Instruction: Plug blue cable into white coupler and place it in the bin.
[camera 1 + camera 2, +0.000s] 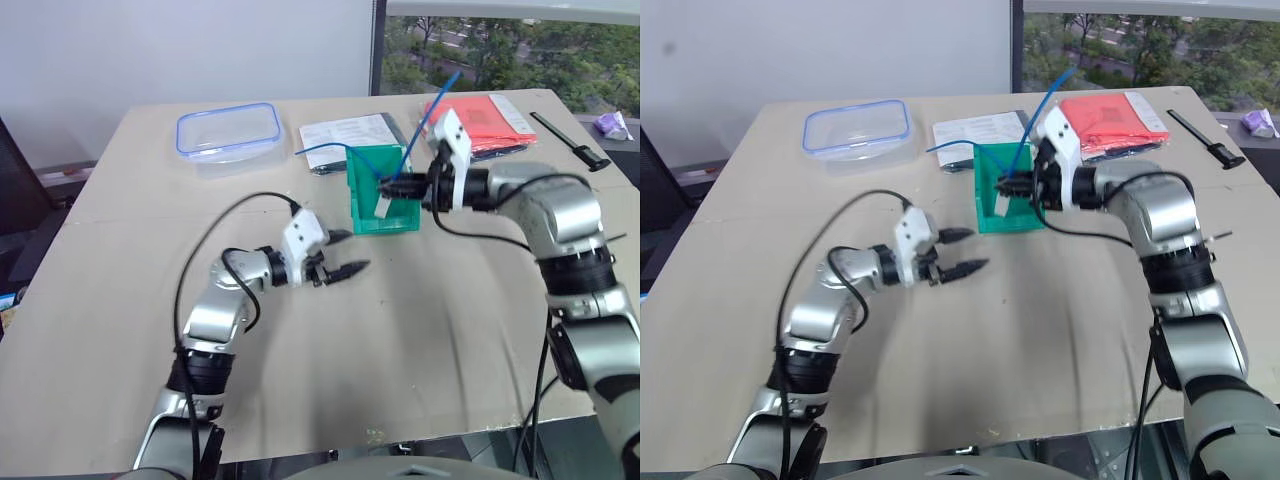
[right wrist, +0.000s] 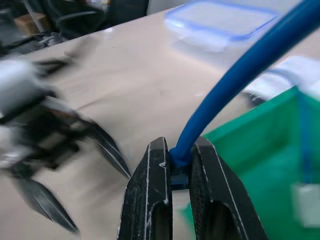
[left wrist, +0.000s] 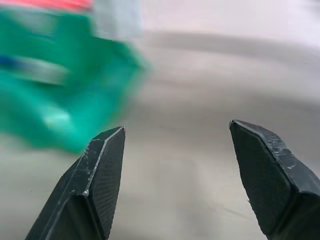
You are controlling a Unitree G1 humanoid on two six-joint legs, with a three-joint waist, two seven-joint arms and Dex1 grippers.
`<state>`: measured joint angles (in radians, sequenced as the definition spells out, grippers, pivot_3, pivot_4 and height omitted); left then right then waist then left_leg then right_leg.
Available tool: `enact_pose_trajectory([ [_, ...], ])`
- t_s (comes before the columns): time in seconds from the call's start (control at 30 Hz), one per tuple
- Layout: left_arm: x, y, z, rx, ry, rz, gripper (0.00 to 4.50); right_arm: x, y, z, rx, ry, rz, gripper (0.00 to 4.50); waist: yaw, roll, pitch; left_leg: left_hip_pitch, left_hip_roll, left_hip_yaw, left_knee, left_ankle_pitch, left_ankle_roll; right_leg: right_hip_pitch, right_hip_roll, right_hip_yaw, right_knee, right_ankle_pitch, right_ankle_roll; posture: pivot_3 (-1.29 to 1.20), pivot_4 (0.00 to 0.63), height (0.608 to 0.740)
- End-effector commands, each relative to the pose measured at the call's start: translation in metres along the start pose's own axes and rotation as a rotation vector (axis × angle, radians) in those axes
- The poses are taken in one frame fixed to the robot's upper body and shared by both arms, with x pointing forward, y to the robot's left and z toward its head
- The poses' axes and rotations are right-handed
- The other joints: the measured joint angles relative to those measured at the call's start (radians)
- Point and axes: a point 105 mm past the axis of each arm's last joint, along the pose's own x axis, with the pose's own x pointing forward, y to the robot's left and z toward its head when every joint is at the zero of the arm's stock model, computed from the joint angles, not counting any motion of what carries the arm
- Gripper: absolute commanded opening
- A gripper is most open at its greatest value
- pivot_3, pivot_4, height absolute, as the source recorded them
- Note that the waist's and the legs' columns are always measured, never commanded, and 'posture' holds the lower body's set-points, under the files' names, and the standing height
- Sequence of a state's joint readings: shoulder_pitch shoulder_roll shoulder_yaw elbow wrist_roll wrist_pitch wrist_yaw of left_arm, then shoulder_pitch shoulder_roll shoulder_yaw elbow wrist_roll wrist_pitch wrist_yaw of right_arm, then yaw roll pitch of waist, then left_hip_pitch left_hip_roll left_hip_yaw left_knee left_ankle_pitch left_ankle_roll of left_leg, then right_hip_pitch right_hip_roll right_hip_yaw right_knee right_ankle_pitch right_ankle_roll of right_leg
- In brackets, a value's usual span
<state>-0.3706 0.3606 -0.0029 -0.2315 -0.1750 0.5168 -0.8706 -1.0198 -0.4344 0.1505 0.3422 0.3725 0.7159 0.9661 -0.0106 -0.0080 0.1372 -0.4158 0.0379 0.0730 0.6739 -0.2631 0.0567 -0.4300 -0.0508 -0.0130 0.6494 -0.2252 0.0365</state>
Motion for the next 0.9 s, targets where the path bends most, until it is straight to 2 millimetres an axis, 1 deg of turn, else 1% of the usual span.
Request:
enact_pose_trajectory([
  [0.03,-0.006,0.007,0.031,-0.02,-0.025,0.162,3.39,0.011,-0.03,0.001,0.023,0.036,-0.097,0.0,0.001,-0.001,0.0,0.0,0.0,0.0,0.0,0.0,0.0,0.0,0.001,0.0,0.0,0.0,0.0,0.0,0.15,0.736],
  [0.1,-0.007,0.01,0.035,-0.021,-0.008,0.221,3.39,0.018,-0.044,-0.001,0.03,0.062,-0.157,0.0,-0.001,-0.001,0.001,0.0,-0.001,0.003,0.0,0.0,0.0,0.0,0.002,0.001,-0.002,0.0,0.0,0.0,0.15,0.736],
  [0.17,-0.007,0.014,0.039,-0.048,-0.01,0.274,3.46,0.023,-0.056,-0.003,0.021,0.077,-0.224,0.8,-0.002,-0.001,0.002,0.0,-0.001,0.004,-0.001,0.0,0.0,0.0,0.002,0.001,-0.003,0.0,0.001,0.0,0.15,0.736],
  [0.2,-0.008,0.016,0.04,-0.054,-0.009,0.297,3.46,0.022,-0.064,-0.001,-0.001,0.073,-0.285,1.13,-0.002,-0.002,0.003,-0.001,-0.001,0.004,-0.001,0.001,-0.002,0.0,0.002,0.001,-0.004,0.0,0.001,0.0,0.15,0.736],
  [0.27,-0.009,0.017,0.04,-0.056,-0.003,0.317,3.46,0.019,-0.075,0.009,-0.029,0.033,-0.37,2.18,-0.002,-0.003,0.004,-0.001,-0.001,0.004,-0.002,0.002,-0.004,0.0,0.002,0.001,-0.005,0.0,0.001,0.0,0.15,0.736],
  [0.3,-0.01,0.017,0.04,-0.059,-0.002,0.325,3.46,0.015,-0.08,0.017,-0.034,-0.002,-0.407,2.62,-0.002,-0.003,0.007,-0.001,-0.001,0.005,-0.003,0.003,-0.005,0.0,0.002,0.002,-0.005,0.0,0.001,0.0,0.15,0.736],
  [0.33,-0.011,0.017,0.04,-0.06,-0.001,0.33,3.46,0.011,-0.084,0.024,-0.045,-0.031,-0.446,3.15,-0.002,-0.003,0.007,-0.001,0.0,0.005,-0.004,0.003,-0.005,0.0,0.001,0.002,-0.005,0.0,0.001,0.0,0.15,0.736],
  [0.37,-0.012,0.017,0.04,-0.061,0.0,0.333,3.46,0.005,-0.09,0.03,-0.061,-0.056,-0.488,3.47,-0.003,-0.003,0.008,-0.001,0.0,0.005,-0.004,0.003,-0.005,-0.001,0.001,0.002,-0.005,0.0,0.001,0.0,0.15,0.736],
  [0.43,-0.015,0.014,0.037,-0.088,-0.009,0.329,3.46,-0.018,-0.104,0.04,-0.136,-0.103,-0.591,4.4,-0.003,-0.003,0.008,-0.001,0.0,0.006,-0.005,0.003,-0.005,-0.001,0.001,0.002,-0.005,0.0,0.001,0.0,0.15,0.736],
  [0.47,-0.017,0.012,0.036,-0.096,-0.015,0.329,3.46,-0.03,-0.109,0.042,-0.152,-0.136,-0.618,4.46,-0.001,-0.003,0.008,-0.001,0.0,0.005,-0.005,0.003,-0.005,-0.001,0.0,0.001,-0.006,0.0,0.001,0.0,0.15,0.736],
  [0.53,-0.02,0.009,0.035,-0.099,-0.022,0.329,3.46,-0.044,-0.113,0.042,-0.151,-0.176,-0.636,4.46,0.0,-0.003,0.009,-0.001,0.0,0.005,-0.005,0.003,-0.006,-0.001,0.0,0.001,-0.006,0.0,0.001,0.0,0.15,0.736],
  [0.57,-0.023,0.007,0.031,-0.092,-0.018,0.338,3.46,-0.055,-0.114,0.035,-0.142,-0.199,-0.626,4.46,-0.001,-0.003,0.009,-0.001,0.0,0.005,-0.005,0.003,-0.006,-0.001,-0.001,0.001,-0.007,0.0,0.001,0.0,0.15,0.736],
  [0.63,-0.033,0.004,0.018,-0.043,0.025,0.384,3.46,-0.076,-0.107,0.014,-0.158,-0.22,-0.56,4.46,-0.002,-0.004,0.008,-0.001,0.0,0.005,-0.006,0.003,-0.006,0.0,-0.002,0.002,-0.007,0.0,0.001,0.0,0.15,0.736],
  [0.67,-0.039,0.003,0.01,-0.02,0.054,0.413,3.46,-0.086,-0.099,0.001,-0.187,-0.223,-0.524,4.46,0.001,-0.004,0.008,0.0,0.0,0.004,-0.006,0.003,-0.006,0.001,-0.002,0.003,-0.008,0.0,0.001,0.0,0.15,0.736],
  [0.7,-0.044,0.002,0.004,-0.008,0.071,0.429,3.46,-0.092,-0.09,-0.008,-0.212,-0.229,-0.497,4.46,0.001,-0.003,0.008,0.0,0.0,0.002,-0.006,0.003,-0.006,0.002,-0.004,0.002,-0.008,0.0,0.001,0.0,0.15,0.736],
  [0.77,-0.056,-0.004,-0.009,-0.038,0.074,0.45,3.46,-0.106,-0.059,-0.028,-0.231,-0.275,-0.41,4.46,0.003,-0.003,0.009,-0.001,0.0,0.001,-0.007,0.003,-0.006,0.003,-0.004,0.001,-0.009,0.0,0.001,0.0,0.15,0.736],
  [0.8,-0.061,-0.008,-0.015,-0.049,0.082,0.456,3.46,-0.111,-0.043,-0.038,-0.217,-0.28,-0.36,4.46,0.002,-0.001,0.01,0.0,0.001,0.001,-0.006,0.003,-0.006,0.002,-0.004,0.002,-0.008,0.0,0.001,0.0,0.15,0.736],
  [0.83,-0.066,-0.012,-0.02,-0.051,0.088,0.456,3.46,-0.117,-0.026,-0.054,-0.19,-0.263,-0.309,4.46,0.0,0.001,0.011,0.0,0.001,0.001,-0.006,0.003,-0.006,0.003,-0.005,0.002,-0.008,0.0,0.001,0.0,0.15,0.736],
  [0.87,-0.069,-0.016,-0.023,-0.049,0.091,0.455,3.46,-0.121,-0.016,-0.063,-0.168,-0.247,-0.279,4.46,-0.001,0.002,0.011,0.0,0.001,0.002,-0.006,0.003,-0.005,0.001,-0.005,0.003,-0.007,0.0,0.001,0.0,0.15,0.736],
  [0.9,-0.073,-0.02,-0.027,-0.056,0.091,0.457,3.46,-0.126,-0.004,-0.079,-0.139,-0.21,-0.247,4.46,-0.002,0.002,0.011,0.001,0.001,0.002,-0.006,0.001,-0.003,0.001,-0.005,0.003,-0.006,0.0,0.001,0.0,0.15,0.736],
])
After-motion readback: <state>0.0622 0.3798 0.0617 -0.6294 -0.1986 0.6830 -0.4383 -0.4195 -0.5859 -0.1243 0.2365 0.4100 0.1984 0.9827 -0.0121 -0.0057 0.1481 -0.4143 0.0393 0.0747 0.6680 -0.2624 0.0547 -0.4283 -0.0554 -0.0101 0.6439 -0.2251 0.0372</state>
